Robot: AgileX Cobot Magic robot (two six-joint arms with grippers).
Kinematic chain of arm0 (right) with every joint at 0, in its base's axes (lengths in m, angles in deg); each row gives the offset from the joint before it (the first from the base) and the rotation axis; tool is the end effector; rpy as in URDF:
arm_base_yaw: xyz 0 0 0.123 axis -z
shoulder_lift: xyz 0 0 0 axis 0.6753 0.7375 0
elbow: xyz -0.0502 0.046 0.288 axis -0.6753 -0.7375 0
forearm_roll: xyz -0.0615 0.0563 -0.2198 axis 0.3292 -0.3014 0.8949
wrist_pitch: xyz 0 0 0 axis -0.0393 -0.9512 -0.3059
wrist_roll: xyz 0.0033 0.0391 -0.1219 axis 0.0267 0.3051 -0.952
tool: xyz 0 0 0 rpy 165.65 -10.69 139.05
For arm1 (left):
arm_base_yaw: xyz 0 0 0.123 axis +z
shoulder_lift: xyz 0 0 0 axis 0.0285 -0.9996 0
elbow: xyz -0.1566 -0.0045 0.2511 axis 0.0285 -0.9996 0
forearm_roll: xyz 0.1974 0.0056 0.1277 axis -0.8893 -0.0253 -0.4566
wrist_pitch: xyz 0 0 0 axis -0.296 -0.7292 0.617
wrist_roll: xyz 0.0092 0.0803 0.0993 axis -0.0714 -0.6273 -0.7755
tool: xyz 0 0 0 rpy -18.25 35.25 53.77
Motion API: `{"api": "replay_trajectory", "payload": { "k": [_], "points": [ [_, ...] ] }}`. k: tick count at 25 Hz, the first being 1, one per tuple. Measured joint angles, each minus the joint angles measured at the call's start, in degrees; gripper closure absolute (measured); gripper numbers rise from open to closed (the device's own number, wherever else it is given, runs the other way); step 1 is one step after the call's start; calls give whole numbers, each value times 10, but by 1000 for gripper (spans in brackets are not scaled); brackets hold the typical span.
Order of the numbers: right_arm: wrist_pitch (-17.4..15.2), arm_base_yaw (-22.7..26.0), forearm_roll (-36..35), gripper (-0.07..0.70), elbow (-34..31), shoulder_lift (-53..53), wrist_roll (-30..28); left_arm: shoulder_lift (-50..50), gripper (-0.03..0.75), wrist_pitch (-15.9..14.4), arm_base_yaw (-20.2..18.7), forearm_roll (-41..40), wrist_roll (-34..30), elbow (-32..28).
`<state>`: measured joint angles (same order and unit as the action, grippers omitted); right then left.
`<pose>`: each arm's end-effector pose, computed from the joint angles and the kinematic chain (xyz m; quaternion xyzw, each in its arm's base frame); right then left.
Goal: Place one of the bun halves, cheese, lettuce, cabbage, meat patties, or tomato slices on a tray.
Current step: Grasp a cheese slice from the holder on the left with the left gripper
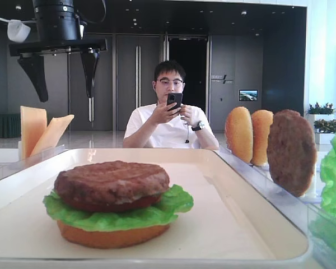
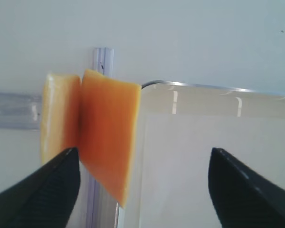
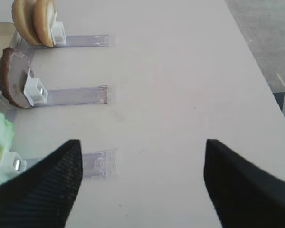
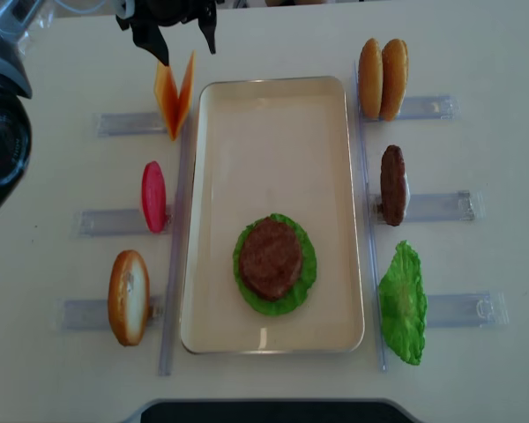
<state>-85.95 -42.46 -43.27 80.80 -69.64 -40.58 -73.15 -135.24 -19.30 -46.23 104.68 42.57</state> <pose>-0.0033 0.0000 0.2429 -0.0057 0.8714 -0.0034 0.4905 0.4440 -0.1363 0.2320 -0.0711 0.9879 -0.0326 0.1338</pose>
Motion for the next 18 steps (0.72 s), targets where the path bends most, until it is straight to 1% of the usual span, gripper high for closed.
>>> {"api": "replay_trajectory", "payload": {
  "k": [11, 18],
  "points": [
    [0, 0, 0, 97, 0, 0, 0, -3, 71, 0, 0, 1, 0, 0],
    [0, 0, 0, 97, 0, 0, 0, -33, 71, 0, 0, 11, 0, 1]
  ]
}}
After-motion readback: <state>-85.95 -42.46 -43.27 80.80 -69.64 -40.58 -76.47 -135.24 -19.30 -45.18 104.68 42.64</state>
